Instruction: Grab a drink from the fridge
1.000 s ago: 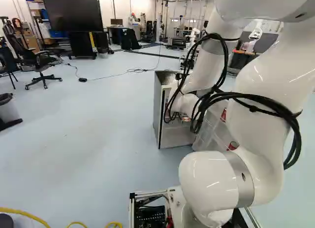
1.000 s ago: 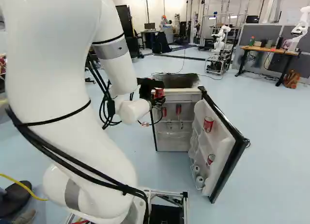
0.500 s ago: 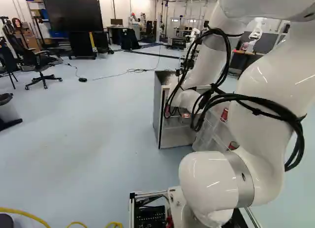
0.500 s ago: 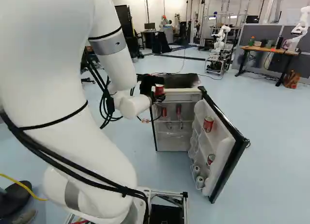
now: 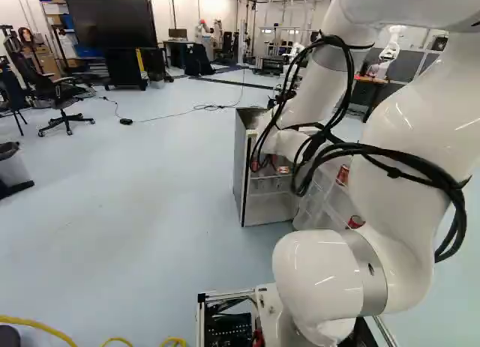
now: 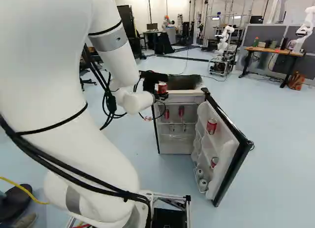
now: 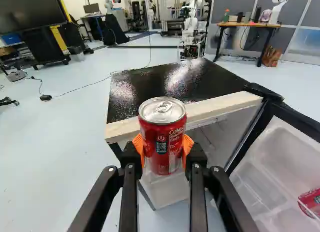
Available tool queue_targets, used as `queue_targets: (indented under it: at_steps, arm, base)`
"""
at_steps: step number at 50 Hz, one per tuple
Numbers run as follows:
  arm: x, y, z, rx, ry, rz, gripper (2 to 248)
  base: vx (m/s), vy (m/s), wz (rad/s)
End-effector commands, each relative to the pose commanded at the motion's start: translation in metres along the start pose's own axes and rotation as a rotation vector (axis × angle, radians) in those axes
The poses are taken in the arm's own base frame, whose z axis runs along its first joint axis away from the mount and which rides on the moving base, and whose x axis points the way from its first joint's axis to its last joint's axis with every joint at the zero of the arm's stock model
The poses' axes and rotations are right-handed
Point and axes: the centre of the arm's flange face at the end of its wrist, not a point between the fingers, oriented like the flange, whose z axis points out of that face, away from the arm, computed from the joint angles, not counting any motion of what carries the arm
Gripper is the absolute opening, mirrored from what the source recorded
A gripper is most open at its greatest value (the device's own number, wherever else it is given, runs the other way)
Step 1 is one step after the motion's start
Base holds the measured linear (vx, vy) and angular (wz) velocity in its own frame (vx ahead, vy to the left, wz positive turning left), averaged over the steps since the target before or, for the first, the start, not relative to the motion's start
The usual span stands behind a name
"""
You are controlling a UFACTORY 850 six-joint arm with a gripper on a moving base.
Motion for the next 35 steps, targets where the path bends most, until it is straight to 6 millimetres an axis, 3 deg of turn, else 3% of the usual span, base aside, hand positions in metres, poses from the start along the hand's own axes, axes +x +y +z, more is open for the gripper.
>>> queue_targets:
  at_steps: [35]
  arm:
    - [0.008, -0.002, 0.038, -0.008, -0.055, 0.005, 95]
  base:
    - [0.0, 0.0, 0.0]
